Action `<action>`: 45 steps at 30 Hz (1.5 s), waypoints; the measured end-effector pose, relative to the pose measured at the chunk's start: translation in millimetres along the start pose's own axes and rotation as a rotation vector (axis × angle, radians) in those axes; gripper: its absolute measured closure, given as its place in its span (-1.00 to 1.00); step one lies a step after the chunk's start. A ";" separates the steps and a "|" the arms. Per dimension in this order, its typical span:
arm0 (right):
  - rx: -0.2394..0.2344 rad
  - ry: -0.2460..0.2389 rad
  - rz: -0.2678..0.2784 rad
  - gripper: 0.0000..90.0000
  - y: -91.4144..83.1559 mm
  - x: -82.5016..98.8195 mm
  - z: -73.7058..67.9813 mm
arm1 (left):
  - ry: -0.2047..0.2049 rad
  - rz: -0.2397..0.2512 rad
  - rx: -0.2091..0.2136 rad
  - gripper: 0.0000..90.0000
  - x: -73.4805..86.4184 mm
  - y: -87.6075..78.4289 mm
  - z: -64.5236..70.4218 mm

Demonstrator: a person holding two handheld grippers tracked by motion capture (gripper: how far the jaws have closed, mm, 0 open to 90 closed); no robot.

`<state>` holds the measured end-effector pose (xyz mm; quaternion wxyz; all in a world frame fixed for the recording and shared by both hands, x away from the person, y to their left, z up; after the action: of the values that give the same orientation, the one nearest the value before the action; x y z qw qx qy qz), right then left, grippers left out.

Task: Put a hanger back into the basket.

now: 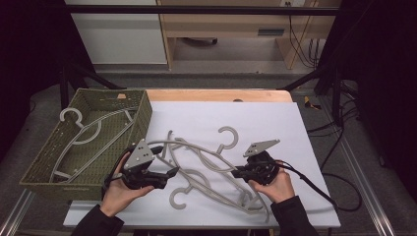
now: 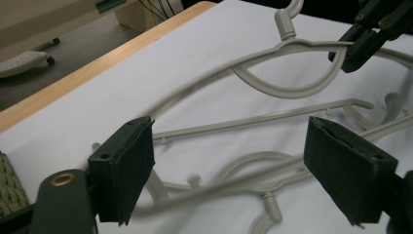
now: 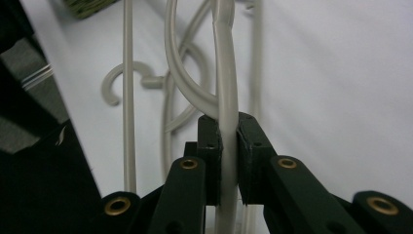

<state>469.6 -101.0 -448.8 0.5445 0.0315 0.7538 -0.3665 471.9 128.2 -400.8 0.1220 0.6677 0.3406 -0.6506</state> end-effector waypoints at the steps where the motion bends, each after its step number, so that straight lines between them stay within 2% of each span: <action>1: -0.026 -0.020 -0.006 0.83 -0.3 -0.6 -3.2 | 0.018 -0.010 0.005 -0.60 -1.1 1.2 -0.2; 4: -0.070 -0.050 -0.026 0.83 -1.7 -1.5 -11.4 | 0.072 -0.060 0.042 -0.60 -0.7 8.7 1.3; 6: -0.095 -0.064 -0.040 0.83 -3.0 -0.8 -15.9 | 0.117 -0.113 0.072 -0.55 4.5 14.9 3.0; 9: -0.153 -0.088 -0.048 0.83 -4.9 1.0 -22.1 | 0.163 -0.171 0.114 -0.41 13.5 22.8 7.2; 11: -0.163 -0.091 -0.054 0.83 -5.8 2.0 -25.0 | 0.206 -0.218 0.139 -0.31 20.6 26.7 9.9; 13: -0.175 -0.104 -0.065 0.83 -6.7 3.5 -27.0 | 0.223 -0.235 0.158 -0.18 24.5 29.1 12.9; 16: -0.189 -0.120 -0.072 0.83 -6.4 4.7 -28.5 | 0.274 -0.274 0.168 0.05 30.0 30.4 14.4; 18: -0.189 -0.113 -0.081 0.83 -5.5 5.7 -29.6 | 0.276 -0.275 0.179 0.21 30.5 30.0 16.7; 21: -0.181 -0.111 -0.101 0.83 -4.3 7.3 -29.4 | 0.300 -0.286 0.178 0.40 31.7 28.4 17.4; 24: -0.197 -0.126 -0.116 0.82 -3.5 9.3 -30.7 | 0.294 -0.305 0.178 0.59 35.3 27.2 17.9; 26: -0.192 -0.122 -0.116 0.82 -1.9 9.3 -31.5 | 0.296 -0.314 0.175 0.61 37.7 26.5 19.2; 28: -0.202 -0.144 -0.125 0.82 -1.7 9.7 -30.8 | 0.299 -0.321 0.174 0.64 39.5 24.8 21.2; 30: -0.185 -0.151 -0.108 0.79 -0.7 8.2 -29.1 | 0.291 -0.322 0.181 0.68 40.9 21.5 23.1; 31: -0.151 -0.151 -0.076 0.73 -1.8 4.0 -25.4 | 0.286 -0.324 0.189 0.73 41.6 18.5 24.7; 32: -0.151 -0.151 -0.076 0.73 -1.8 4.0 -25.4 | 0.283 -0.321 0.196 0.73 42.0 16.8 25.9; 34: -0.112 -0.161 -0.034 0.66 -3.6 -2.1 -20.2 | 0.279 -0.316 0.206 0.79 42.8 12.3 29.6; 36: -0.105 -0.175 -0.001 0.60 -5.9 -7.3 -16.9 | 0.270 -0.305 0.207 0.82 41.6 8.1 33.1; 38: -0.071 -0.157 0.030 0.51 -7.0 -12.1 -13.0 | 0.259 -0.297 0.189 0.83 39.5 5.2 32.3; 41: -0.025 -0.155 0.115 0.31 -10.5 -21.8 -6.9 | 0.237 -0.294 0.155 0.83 37.8 2.2 27.0; 43: -0.005 -0.127 0.190 0.16 -16.3 -31.4 -2.2 | 0.220 -0.286 0.119 0.83 35.9 -0.2 20.6; 45: 0.022 -0.114 0.229 0.07 -20.9 -36.4 1.9 | 0.196 -0.268 0.066 0.83 33.4 -0.9 14.8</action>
<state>476.5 -104.6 -407.5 0.6244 0.1026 0.7089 -0.3114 457.1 129.8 -434.3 -0.0217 0.6802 0.4151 -0.6037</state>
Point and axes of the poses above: each handheld gripper's, and its own axes: y roughly forward along the jaws, x roughly out of its underside, z roughly to its right, the point moved 9 cm from there along y, roughly forward along the jaws, and after that the axes turned 15 degrees about z, right-handed, at the moved point
